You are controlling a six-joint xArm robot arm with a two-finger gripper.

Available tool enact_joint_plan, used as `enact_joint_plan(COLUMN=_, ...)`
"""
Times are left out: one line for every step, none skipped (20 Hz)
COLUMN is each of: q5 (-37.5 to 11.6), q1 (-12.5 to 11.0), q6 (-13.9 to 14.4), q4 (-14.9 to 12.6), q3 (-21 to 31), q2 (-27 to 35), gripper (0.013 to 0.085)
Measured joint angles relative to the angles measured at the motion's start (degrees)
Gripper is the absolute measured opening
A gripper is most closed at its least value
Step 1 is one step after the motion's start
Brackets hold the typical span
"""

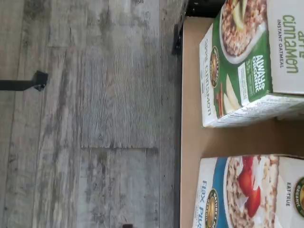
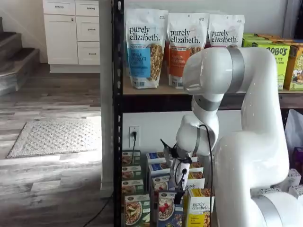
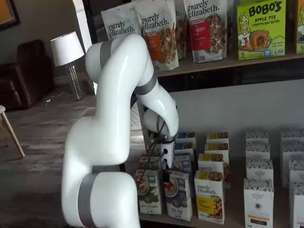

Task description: Pick up the blue and white box that is on the bottom shelf, the second box from the left

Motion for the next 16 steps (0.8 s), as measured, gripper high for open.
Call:
enact_joint_plan(q5=0.35, q1=0.01, q6=0.12, q4=-0.09, q3=-0.14, q2=0.05, gripper=0.0850)
enact_joint_plan(q5=0.72, q1=0.10, q6=0.34, q4=-0.22, q3=-0.32, q2=0.14, gripper=0.0850)
enact_joint_plan(q5=0.80, q1=0.22, q6=0.47, q4=-0.25, q3=-0.38, q2=0.22, gripper=0.0850)
enact_joint_plan(q5=0.79, q1=0.36, q6=0.53, q4=-0.20, q3=-0.45, q2=0.35, gripper=0.0850)
enact_joint_plan(q5=0.70, q1=0.45, q6=0.52, q4=-0.07, q3=-0.52, q2=0.47, gripper=0.0850)
enact_joint_plan(q5=0.38, q1=0.55, q6=0.15, q4=0.42, q3=-0.55, q2=0.62, gripper=0.0850)
enact_joint_plan(q5=0.10, q1=0.59, q6=-0.32, q4=0.99, q3=-0.57, q2=0.73, gripper=0.0850)
enact_joint_plan(q5=-0.29, q1=0.61, q6=-0.99, q4=1.77, q3=-0.60, q2=0.86, gripper=0.0850)
enact_joint_plan(q5=-0.75, q1=0.63, q6=-1.78, q4=2.63, q3=-0.63, q2=1.00, gripper=0.0850)
enact_joint_plan(q5=-1.24, q1=0.63, q6=-2.55, q4=3.47, q3=-0.67, q2=1.15, gripper=0.0850)
enact_joint_plan(q5=-1.71, q1=0.59, q6=-3.19, q4=4.14, q3=-0.79, q2=1.35, gripper=0.0850)
enact_joint_plan(q5=-2.11, q1=0.53, q6=-3.73, q4=4.67, q3=-0.93, q2=1.57, gripper=0.0850)
enact_joint_plan(q5=-2.46, q1=0.43, q6=-4.25, q4=5.13, q3=-1.16, q2=1.85, gripper=0.0850)
enact_joint_plan(q5=-2.64, q1=0.31, q6=-4.65, q4=5.47, q3=-1.47, q2=2.15, gripper=0.0850)
enact_joint_plan(q5=-2.80, q1=0.19, q6=-4.95, q4=5.66, q3=-1.85, q2=2.54, gripper=0.0850)
enact_joint_plan(q5=-2.89, q1=0.06, q6=-5.01, q4=5.60, q3=-2.29, q2=2.98, gripper=0.0850)
